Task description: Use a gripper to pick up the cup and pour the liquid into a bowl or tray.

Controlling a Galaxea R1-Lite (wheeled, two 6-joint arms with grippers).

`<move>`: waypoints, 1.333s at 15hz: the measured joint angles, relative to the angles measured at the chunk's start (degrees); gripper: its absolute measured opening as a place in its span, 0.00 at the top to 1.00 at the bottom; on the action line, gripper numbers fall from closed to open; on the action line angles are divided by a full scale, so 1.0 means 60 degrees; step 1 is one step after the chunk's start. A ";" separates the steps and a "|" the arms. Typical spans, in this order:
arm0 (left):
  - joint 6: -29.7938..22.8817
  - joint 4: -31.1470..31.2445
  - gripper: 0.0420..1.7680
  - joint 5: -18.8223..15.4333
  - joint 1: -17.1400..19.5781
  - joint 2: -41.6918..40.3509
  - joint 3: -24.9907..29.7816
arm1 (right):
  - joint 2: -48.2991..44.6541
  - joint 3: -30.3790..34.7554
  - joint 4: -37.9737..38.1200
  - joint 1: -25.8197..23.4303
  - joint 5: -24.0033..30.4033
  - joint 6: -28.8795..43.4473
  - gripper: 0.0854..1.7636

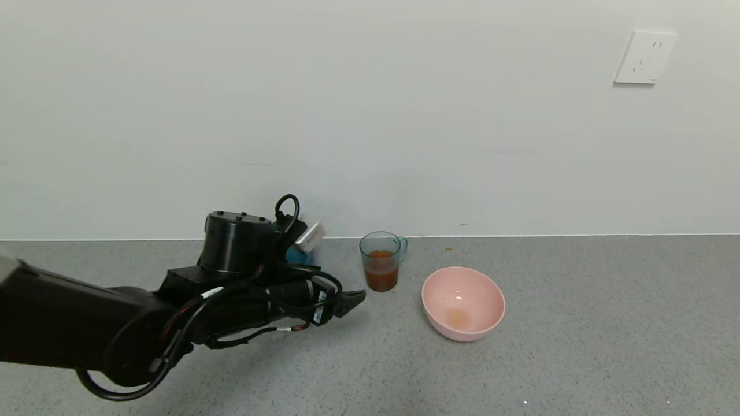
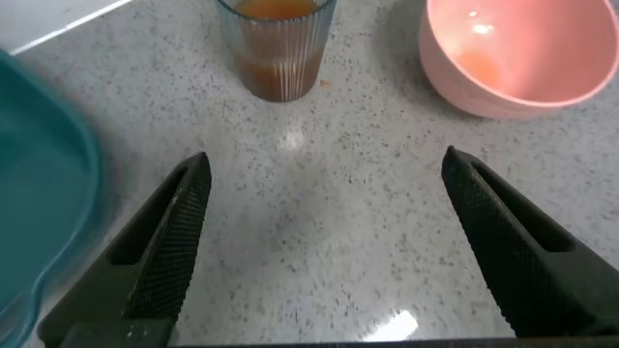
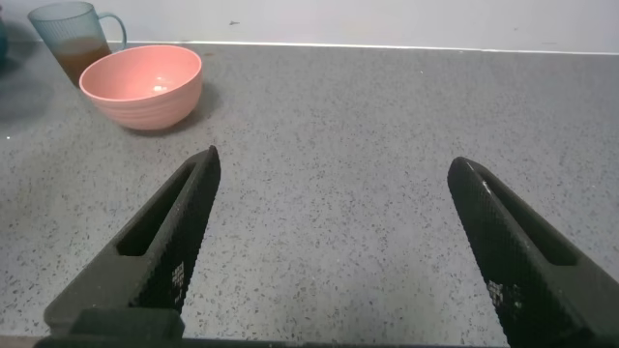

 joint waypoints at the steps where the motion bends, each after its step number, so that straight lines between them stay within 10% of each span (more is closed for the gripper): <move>1: 0.0000 -0.0419 0.03 0.0000 -0.0028 0.0380 -0.0028 | -0.0004 0.0000 0.0000 0.0000 0.0004 0.0000 0.03; 10: -0.0211 -0.3738 0.03 -0.0028 -0.0091 0.3261 -0.0567 | 0.0000 0.0000 0.0000 0.0008 0.0000 0.0000 0.03; 20: -0.0801 -0.3952 0.03 -0.0014 -0.0061 0.4525 -0.1642 | 0.0000 0.0000 0.0000 0.0004 -0.0002 -0.0004 0.03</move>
